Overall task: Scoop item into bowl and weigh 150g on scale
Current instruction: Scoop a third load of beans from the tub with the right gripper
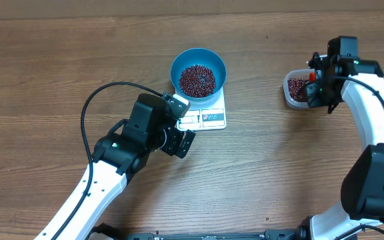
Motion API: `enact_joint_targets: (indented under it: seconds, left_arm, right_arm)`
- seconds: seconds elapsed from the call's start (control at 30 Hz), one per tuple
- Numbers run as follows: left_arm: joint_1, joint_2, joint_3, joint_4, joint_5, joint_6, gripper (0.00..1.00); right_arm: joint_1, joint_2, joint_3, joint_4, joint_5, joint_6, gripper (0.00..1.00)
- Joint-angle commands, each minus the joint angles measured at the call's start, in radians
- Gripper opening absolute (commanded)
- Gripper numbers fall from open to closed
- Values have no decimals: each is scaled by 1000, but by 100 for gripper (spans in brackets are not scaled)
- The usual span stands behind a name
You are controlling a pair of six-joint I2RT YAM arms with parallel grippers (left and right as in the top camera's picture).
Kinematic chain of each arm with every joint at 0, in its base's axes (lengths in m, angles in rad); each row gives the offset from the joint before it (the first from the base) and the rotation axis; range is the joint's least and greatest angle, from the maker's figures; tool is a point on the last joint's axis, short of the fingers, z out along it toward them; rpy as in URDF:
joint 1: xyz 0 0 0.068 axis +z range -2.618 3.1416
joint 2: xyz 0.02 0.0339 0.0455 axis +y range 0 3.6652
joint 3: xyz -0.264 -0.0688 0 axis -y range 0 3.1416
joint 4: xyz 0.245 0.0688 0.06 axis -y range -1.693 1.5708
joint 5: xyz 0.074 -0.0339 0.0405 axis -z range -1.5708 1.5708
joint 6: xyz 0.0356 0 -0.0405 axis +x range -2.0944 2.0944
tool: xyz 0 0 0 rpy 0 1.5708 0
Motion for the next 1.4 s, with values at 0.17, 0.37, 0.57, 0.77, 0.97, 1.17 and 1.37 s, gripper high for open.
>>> enact_joint_targets:
  seconds: [0.17, 0.37, 0.57, 0.77, 0.97, 1.17, 1.37]
  left_arm:
    - [5, 3, 21, 0, -6, 9, 99]
    - [5, 3, 21, 0, -6, 9, 99]
    - [5, 3, 21, 0, -6, 10, 100]
    - [5, 3, 21, 1, -6, 9, 99]
    - [5, 3, 21, 1, -6, 9, 100]
    - [5, 3, 21, 1, -6, 9, 100]
    - [5, 3, 21, 1, -6, 9, 100]
  right_arm:
    - [1, 11, -72, 113, 15, -39, 4]
    - [-5, 13, -77, 142, 67, -39, 4]
    - [-43, 13, -77, 156, 44, -39, 4]
    - [-56, 14, -77, 156, -26, -39, 4]
    - [-56, 14, -77, 149, -90, -38, 4]
    - [-56, 33, -77, 116, -108, -28, 4]
    - [-56, 63, -77, 103, -135, -4, 4]
